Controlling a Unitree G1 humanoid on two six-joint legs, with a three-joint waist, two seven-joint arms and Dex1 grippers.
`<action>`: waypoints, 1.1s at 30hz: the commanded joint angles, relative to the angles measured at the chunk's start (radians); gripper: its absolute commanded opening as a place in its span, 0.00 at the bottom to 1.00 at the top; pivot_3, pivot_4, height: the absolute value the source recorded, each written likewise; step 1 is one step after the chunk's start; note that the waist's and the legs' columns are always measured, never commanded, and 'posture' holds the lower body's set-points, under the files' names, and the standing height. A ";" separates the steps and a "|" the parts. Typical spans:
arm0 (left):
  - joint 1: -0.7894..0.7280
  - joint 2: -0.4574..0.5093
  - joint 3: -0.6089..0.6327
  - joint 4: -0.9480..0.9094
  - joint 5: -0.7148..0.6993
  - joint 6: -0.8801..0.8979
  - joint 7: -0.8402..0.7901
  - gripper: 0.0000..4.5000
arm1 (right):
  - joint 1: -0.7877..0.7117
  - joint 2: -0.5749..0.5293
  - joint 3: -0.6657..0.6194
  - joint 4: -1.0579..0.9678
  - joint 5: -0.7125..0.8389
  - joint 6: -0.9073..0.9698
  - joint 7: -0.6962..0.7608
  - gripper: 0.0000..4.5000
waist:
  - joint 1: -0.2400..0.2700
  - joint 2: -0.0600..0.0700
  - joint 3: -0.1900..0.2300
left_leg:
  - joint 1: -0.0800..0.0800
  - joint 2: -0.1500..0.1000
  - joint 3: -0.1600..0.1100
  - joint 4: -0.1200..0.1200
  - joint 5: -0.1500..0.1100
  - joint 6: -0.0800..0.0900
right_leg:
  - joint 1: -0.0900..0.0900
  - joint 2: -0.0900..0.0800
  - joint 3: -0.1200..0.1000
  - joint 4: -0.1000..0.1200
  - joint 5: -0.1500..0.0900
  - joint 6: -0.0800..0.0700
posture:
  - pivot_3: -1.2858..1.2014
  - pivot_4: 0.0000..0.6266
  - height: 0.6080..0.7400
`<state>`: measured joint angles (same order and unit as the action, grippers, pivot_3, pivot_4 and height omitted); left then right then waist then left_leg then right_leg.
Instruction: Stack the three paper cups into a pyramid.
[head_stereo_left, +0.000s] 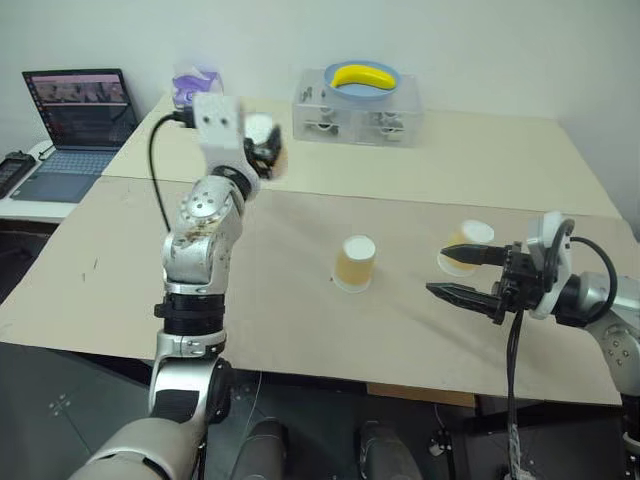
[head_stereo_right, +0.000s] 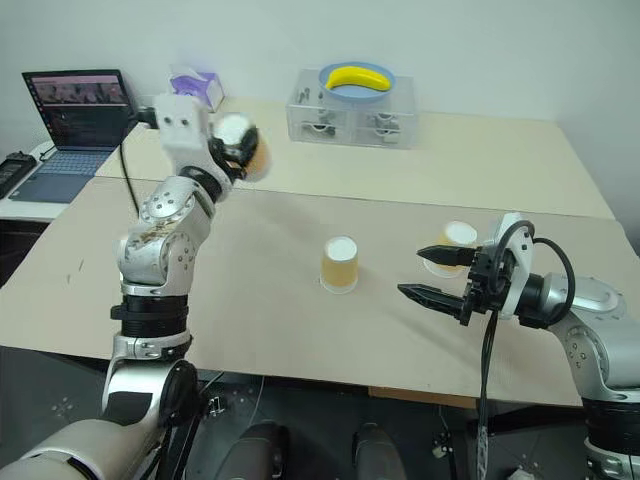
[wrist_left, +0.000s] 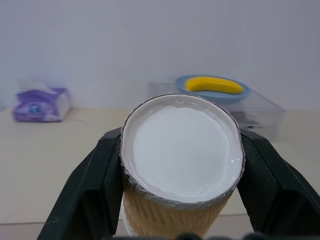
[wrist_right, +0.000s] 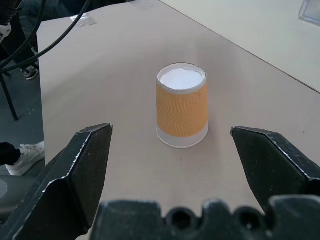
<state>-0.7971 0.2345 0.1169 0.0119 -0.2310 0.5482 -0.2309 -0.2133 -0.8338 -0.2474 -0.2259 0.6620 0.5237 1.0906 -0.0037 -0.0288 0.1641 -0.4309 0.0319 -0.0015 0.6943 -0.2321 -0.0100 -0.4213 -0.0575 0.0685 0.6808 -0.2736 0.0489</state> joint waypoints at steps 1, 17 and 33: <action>0.018 0.093 -0.026 -0.033 -0.058 -0.069 -0.221 0.67 | 0.002 -0.017 -0.040 -0.020 0.008 -0.020 0.007 1.00 | -0.009 0.000 0.000 | 0.000 0.000 0.000 0.000 0.000 0.000 | 0.000 0.000 0.000 0.000 0.000 0.000 | 0.52 0.24 0.65; 0.085 0.261 -0.222 0.167 0.003 -0.391 -0.727 0.67 | 0.051 -0.012 -0.070 -0.057 0.007 -0.020 -0.014 1.00 | -0.008 0.000 0.000 | 0.001 0.000 0.000 0.001 0.000 0.000 | 0.002 0.000 0.000 0.000 0.000 0.000 | 0.52 0.24 0.65; 0.052 0.262 -0.214 0.239 -0.071 -0.257 -0.879 0.67 | 0.078 -0.018 -0.091 -0.084 0.016 -0.003 -0.027 1.00 | -0.009 0.000 0.000 | 0.001 0.000 0.000 0.001 0.000 0.000 | 0.001 0.000 0.000 0.000 0.000 0.000 | 0.52 0.24 0.65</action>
<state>-0.7172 0.4855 -0.1078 0.2513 -0.3103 0.3179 -1.1039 -0.1372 -0.8359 -0.2901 -0.2741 0.6516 0.5247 1.0658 -0.0126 -0.0284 0.1640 -0.4303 0.0320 -0.0017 0.6949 -0.2321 -0.0097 -0.4199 -0.0571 0.0682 0.6807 -0.2738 0.0492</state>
